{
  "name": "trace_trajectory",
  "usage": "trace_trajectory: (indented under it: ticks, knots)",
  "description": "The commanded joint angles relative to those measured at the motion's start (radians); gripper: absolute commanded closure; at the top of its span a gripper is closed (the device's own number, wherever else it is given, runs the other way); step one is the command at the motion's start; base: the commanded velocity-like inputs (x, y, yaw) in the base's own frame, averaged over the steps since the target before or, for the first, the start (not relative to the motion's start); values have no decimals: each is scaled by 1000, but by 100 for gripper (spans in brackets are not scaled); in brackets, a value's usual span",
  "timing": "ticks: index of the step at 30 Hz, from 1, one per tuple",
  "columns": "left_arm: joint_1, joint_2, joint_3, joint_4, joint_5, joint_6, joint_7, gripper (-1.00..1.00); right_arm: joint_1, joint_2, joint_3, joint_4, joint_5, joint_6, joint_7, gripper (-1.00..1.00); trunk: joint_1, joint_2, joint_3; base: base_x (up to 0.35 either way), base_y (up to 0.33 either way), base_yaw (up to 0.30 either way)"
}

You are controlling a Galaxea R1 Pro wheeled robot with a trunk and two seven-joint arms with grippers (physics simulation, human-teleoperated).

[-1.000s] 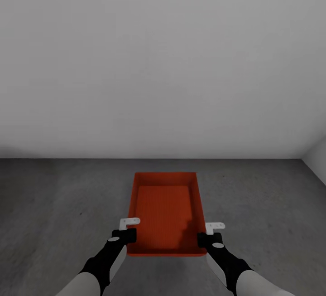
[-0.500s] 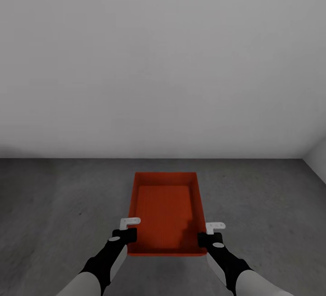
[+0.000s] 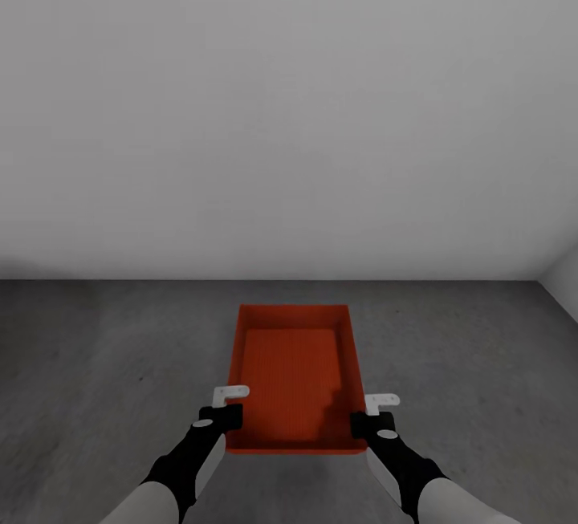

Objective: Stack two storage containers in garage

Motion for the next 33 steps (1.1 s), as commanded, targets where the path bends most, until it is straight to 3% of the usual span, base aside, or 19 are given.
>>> trace_trajectory:
  ticks: [1, 10, 33]
  knots:
    - [1, -1, 2, 2, 15, 6, 8, 100, -1, 0, -32, -11, 2, -1, -9, 100, 4, -8, -4, 0, 0, 0]
    - [1, -1, 4, 2, 15, 6, 8, 100, -1, -1, -29, -56, 2, 5, -12, 100, 39, -71, -32, 0, 0, 0]
    - [1, -1, 4, 0, 15, 6, 8, 100, -1, -1, -29, -57, 2, 2, -14, 100, 127, -232, -105, 0, 0, 0]
